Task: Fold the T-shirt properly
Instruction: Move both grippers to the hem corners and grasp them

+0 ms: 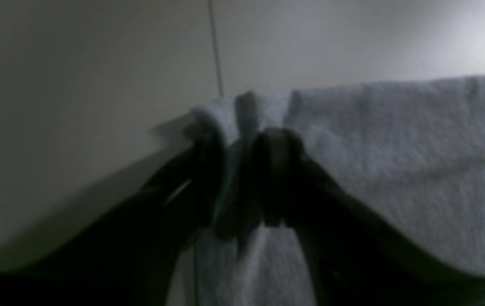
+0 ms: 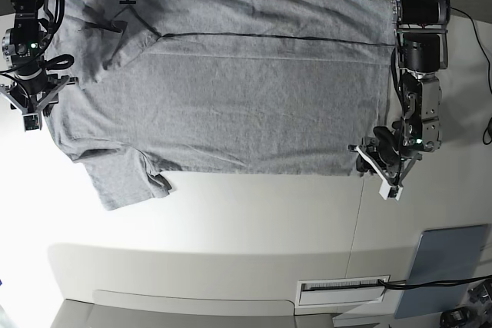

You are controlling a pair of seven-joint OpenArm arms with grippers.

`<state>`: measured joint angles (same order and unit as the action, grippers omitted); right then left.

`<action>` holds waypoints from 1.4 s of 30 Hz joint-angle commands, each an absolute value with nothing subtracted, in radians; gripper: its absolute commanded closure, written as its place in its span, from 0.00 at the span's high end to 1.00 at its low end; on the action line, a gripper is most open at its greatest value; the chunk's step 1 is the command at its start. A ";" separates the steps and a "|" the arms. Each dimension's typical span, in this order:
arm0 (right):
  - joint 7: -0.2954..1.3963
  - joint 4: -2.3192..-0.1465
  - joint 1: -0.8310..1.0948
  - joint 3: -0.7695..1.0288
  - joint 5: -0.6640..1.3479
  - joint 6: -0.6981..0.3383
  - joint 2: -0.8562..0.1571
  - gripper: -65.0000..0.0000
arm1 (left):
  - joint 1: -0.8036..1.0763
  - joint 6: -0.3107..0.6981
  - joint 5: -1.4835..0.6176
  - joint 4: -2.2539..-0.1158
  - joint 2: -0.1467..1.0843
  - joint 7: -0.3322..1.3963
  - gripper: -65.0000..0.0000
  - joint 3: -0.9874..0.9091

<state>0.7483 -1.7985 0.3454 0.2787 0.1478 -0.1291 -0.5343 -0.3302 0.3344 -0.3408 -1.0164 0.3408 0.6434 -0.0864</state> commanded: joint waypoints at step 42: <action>0.715 -0.562 -0.721 -0.154 0.205 -0.325 -0.403 0.54 | -0.346 0.342 -0.340 -1.026 0.349 0.684 0.00 -0.088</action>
